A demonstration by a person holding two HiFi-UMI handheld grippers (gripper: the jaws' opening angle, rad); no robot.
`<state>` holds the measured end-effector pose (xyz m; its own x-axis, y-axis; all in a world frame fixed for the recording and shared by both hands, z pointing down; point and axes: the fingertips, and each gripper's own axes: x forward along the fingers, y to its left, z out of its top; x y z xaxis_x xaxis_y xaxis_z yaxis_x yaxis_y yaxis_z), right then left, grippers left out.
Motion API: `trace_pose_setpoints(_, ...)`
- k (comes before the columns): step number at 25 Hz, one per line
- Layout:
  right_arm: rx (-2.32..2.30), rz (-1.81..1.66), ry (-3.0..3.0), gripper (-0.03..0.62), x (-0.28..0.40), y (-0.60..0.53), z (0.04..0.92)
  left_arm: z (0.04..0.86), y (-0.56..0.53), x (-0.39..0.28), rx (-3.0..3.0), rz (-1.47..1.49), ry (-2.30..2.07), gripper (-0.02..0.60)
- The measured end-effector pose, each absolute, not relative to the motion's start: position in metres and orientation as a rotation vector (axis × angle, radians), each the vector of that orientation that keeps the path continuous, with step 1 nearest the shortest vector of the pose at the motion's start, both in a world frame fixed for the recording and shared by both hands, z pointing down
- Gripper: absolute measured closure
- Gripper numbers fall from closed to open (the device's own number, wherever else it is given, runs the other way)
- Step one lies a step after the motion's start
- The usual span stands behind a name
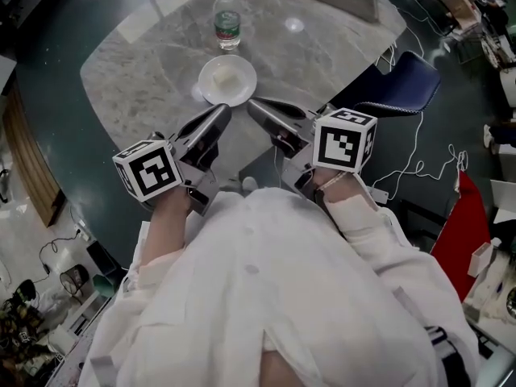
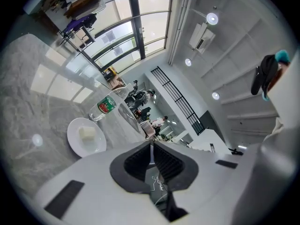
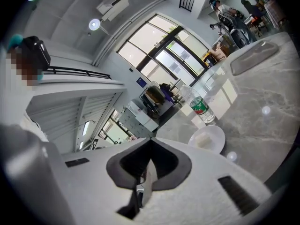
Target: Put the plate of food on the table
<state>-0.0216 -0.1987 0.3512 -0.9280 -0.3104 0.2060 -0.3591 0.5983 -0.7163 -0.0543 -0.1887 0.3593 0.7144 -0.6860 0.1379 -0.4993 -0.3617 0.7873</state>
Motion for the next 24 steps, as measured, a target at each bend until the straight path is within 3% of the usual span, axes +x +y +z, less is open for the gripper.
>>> trace_pose_setpoints(24,0.334,1.081,-2.672,0.592,-0.023,-0.177,0.355,0.373,-0.174,-0.041,2.006,-0.281,-0.812,0.552)
